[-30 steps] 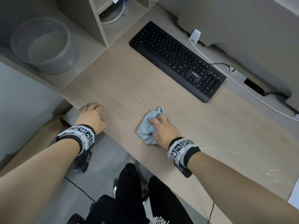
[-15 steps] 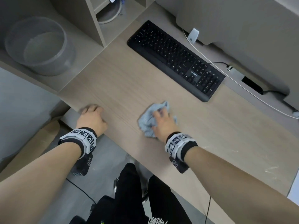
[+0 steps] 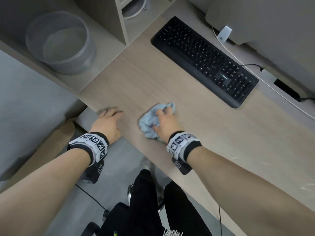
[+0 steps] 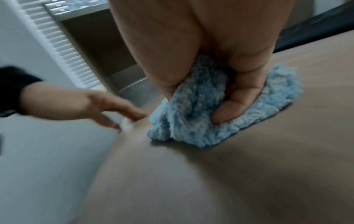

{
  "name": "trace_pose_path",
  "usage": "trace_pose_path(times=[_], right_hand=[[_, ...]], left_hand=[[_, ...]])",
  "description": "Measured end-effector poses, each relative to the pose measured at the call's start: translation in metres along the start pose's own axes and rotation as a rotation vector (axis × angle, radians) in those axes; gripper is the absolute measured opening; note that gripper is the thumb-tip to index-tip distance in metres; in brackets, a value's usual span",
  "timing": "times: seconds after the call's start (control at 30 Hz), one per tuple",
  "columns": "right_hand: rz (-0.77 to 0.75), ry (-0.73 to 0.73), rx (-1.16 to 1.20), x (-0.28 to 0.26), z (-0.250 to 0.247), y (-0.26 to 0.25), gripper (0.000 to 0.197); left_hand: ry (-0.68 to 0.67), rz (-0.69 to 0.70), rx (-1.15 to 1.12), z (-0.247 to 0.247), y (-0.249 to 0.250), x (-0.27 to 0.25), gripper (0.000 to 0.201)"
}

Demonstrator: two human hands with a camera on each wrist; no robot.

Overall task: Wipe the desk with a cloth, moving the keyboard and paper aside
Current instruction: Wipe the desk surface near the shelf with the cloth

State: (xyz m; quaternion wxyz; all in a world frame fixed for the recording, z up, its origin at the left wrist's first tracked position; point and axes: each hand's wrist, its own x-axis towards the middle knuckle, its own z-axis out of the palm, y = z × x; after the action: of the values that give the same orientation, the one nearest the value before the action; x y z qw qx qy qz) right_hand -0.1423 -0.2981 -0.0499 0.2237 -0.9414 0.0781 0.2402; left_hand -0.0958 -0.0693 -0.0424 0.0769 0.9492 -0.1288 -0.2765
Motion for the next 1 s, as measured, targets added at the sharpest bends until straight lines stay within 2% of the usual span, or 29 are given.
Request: trace_pose_path(times=[0.1, 0.2, 0.27, 0.33, 0.4, 0.47, 0.57, 0.7, 0.8, 1.0], right_hand=[[-0.198, -0.141, -0.103, -0.02, 0.029, -0.041, 0.05], [-0.324, -0.236, -0.148, -0.04, 0.039, -0.036, 0.051], [-0.267, -0.237, -0.11, -0.038, 0.026, -0.013, 0.051], [-0.123, -0.153, -0.075, -0.022, 0.009, 0.005, 0.047], [-0.001, -0.031, -0.057, 0.003, -0.004, 0.002, 0.046], [0.047, 0.024, -0.047, 0.027, -0.009, -0.02, 0.051], [-0.016, 0.014, -0.071, 0.041, 0.004, -0.063, 0.054], [-0.208, -0.127, -0.184, 0.013, 0.033, -0.088, 0.047], [-0.211, -0.205, -0.16, -0.01, 0.034, -0.059, 0.048], [0.093, -0.168, -0.028, -0.051, 0.005, 0.021, 0.053]], left_hand=[[0.028, 0.023, -0.106, 0.001, -0.004, -0.003, 0.079], [0.138, -0.019, -0.249, -0.004, -0.018, -0.006, 0.075], [0.176, -0.066, -0.249, -0.009, -0.031, -0.007, 0.071], [0.138, -0.1, -0.209, -0.011, -0.04, -0.01, 0.071], [0.111, -0.083, -0.161, -0.011, -0.046, -0.012, 0.072], [0.103, -0.074, -0.15, -0.011, -0.047, -0.012, 0.072], [0.099, -0.097, -0.135, -0.014, -0.043, -0.009, 0.07], [0.054, -0.134, -0.107, -0.021, -0.047, -0.003, 0.067], [0.011, -0.169, -0.093, -0.024, -0.046, 0.001, 0.061], [-0.04, -0.234, -0.057, -0.041, -0.021, 0.024, 0.056]])
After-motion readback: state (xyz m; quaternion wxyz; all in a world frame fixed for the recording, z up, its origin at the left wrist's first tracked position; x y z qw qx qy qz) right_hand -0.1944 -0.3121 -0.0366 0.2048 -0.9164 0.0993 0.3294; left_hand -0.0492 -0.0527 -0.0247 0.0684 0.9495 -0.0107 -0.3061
